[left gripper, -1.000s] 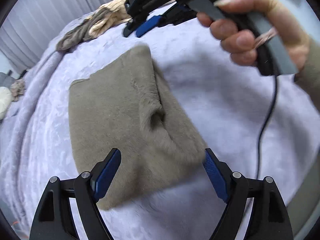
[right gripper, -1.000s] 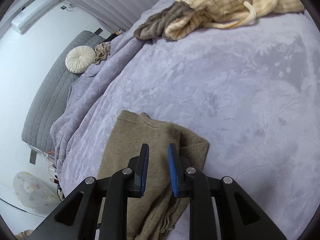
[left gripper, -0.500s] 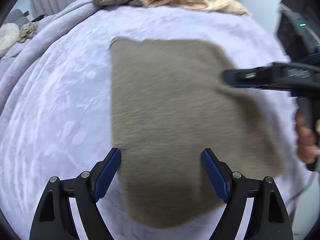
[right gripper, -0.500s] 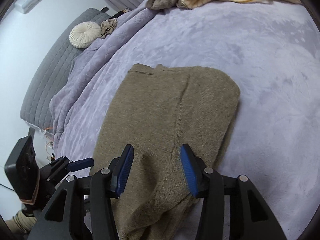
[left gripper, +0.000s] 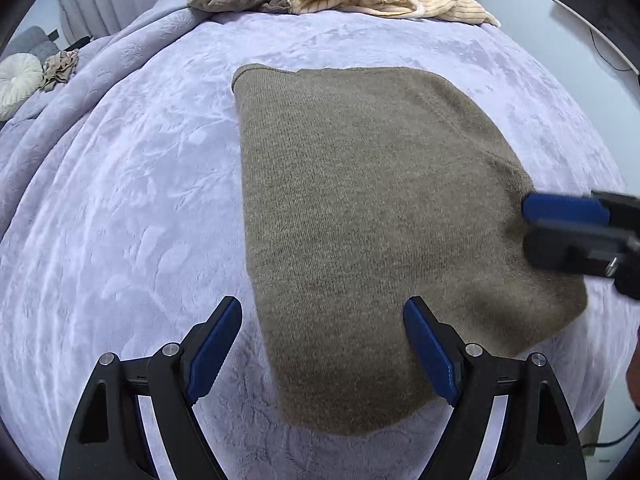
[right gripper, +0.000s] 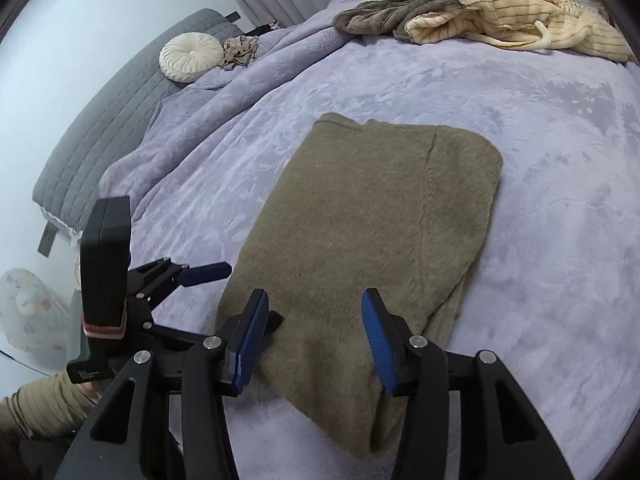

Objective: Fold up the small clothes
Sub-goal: 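Press the folded sweater flat with both open grippers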

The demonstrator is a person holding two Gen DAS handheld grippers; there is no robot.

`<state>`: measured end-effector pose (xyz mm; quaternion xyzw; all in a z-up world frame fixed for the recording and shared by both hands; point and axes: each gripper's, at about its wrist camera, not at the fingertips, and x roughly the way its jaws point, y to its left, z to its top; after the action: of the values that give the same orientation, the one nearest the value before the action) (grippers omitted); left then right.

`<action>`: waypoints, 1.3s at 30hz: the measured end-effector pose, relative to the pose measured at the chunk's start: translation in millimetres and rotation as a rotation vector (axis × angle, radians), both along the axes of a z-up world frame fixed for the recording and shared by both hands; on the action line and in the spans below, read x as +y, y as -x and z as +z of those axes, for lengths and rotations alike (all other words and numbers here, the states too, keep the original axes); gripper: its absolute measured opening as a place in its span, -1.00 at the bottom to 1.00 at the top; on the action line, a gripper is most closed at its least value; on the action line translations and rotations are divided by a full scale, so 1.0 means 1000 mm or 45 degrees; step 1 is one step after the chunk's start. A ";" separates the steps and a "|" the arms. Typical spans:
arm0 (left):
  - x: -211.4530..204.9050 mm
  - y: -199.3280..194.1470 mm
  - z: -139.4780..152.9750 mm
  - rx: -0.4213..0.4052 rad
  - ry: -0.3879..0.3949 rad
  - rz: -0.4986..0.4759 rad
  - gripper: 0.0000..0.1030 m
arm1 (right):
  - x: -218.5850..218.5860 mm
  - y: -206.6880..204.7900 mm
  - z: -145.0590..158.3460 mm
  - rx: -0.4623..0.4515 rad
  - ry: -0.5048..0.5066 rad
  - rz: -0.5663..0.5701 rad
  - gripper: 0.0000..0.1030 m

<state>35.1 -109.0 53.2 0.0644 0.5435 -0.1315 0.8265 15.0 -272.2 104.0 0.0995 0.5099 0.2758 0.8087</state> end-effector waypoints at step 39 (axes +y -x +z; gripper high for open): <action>0.019 -0.082 -0.004 -0.001 0.084 0.067 0.64 | 0.000 -0.071 -0.033 0.020 0.175 -0.172 0.19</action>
<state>117.3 -90.5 48.7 0.0227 0.5401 -0.1274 0.8316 85.7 -272.1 70.8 0.0801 0.5260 0.1843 0.8264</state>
